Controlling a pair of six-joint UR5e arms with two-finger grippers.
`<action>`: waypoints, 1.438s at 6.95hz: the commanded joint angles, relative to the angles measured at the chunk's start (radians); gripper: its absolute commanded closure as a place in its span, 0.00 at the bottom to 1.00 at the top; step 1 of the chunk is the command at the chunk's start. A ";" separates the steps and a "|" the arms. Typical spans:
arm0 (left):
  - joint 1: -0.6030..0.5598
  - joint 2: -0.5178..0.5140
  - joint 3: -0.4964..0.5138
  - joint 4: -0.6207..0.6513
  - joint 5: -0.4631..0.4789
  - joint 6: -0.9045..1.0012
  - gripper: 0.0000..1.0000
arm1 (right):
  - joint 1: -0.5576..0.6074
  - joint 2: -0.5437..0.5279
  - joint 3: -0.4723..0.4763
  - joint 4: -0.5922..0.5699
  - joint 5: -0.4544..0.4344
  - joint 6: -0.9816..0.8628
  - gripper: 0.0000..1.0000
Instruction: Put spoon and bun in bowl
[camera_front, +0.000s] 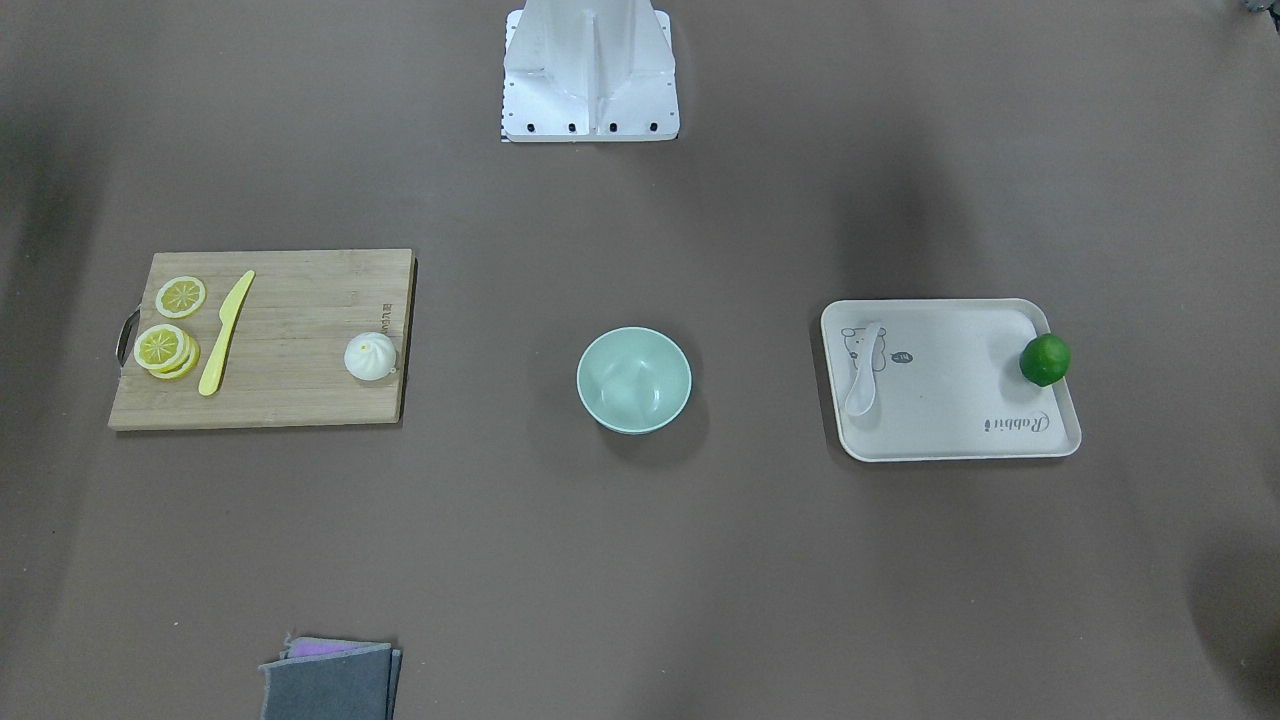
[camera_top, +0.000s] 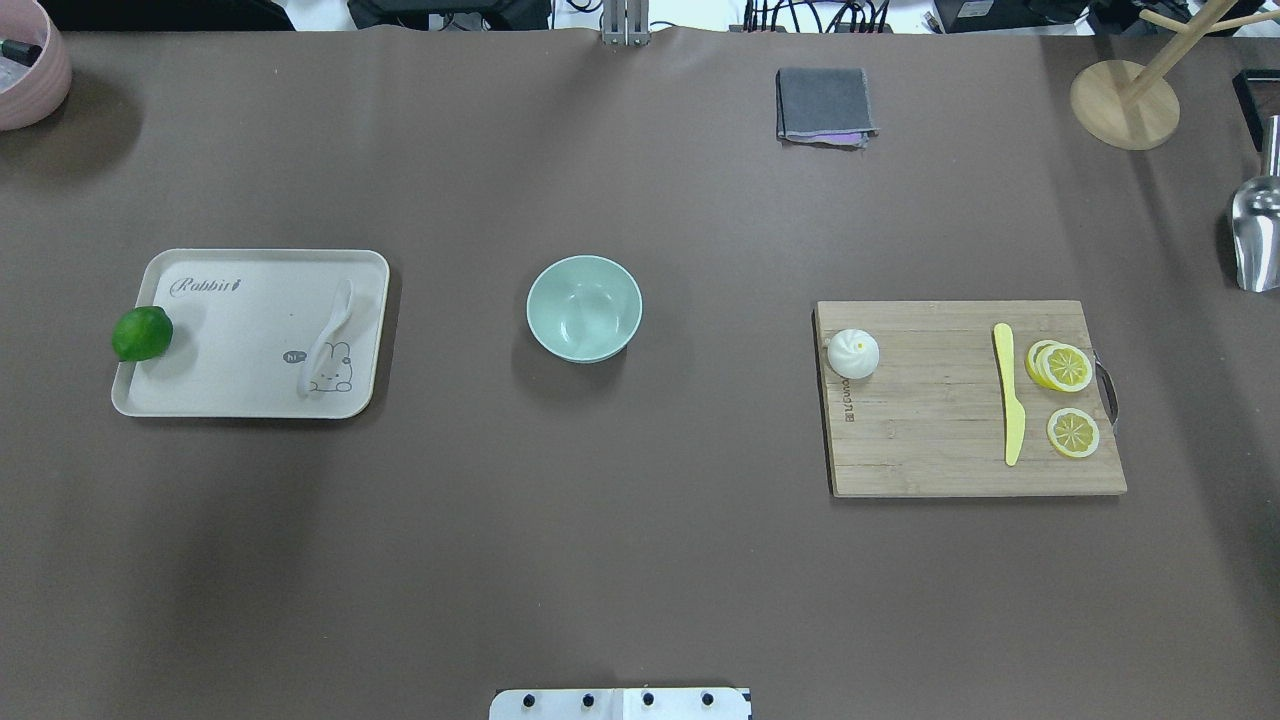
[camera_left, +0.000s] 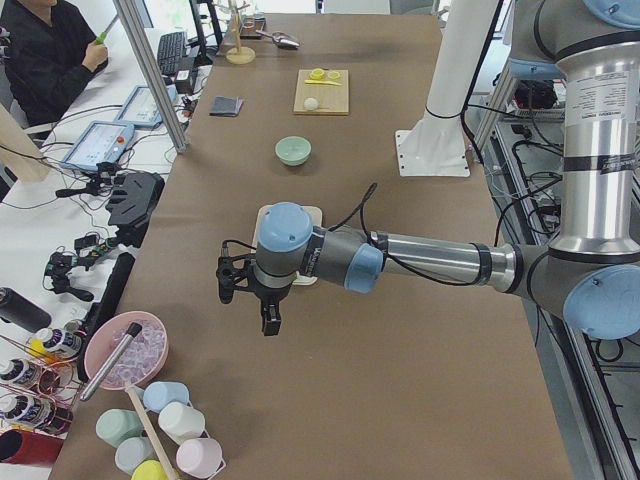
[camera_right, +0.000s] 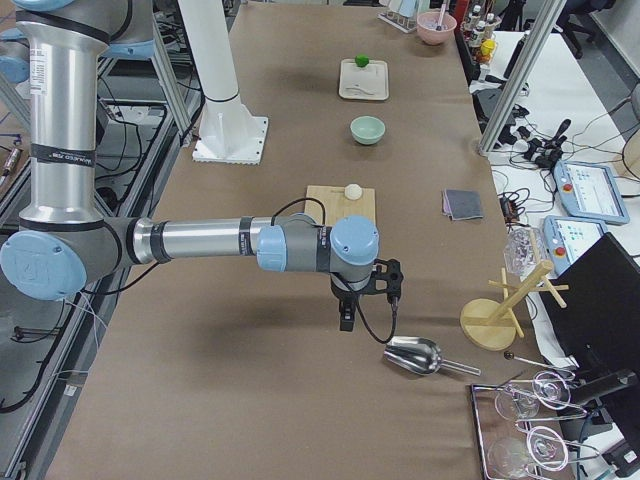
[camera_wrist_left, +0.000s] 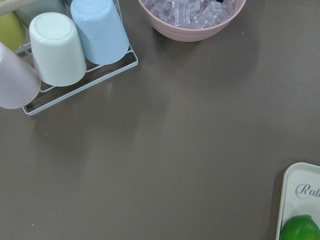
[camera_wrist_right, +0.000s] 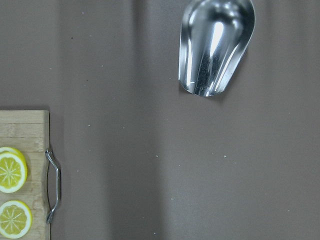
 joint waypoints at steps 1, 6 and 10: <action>0.004 0.002 -0.001 -0.006 -0.001 0.002 0.02 | 0.000 -0.001 0.000 0.000 0.000 0.000 0.00; 0.006 0.000 0.010 -0.003 -0.004 -0.004 0.02 | 0.000 -0.001 0.000 0.000 0.001 0.000 0.00; 0.012 0.000 0.021 -0.006 -0.010 -0.004 0.02 | 0.000 -0.002 0.000 0.000 0.004 0.000 0.00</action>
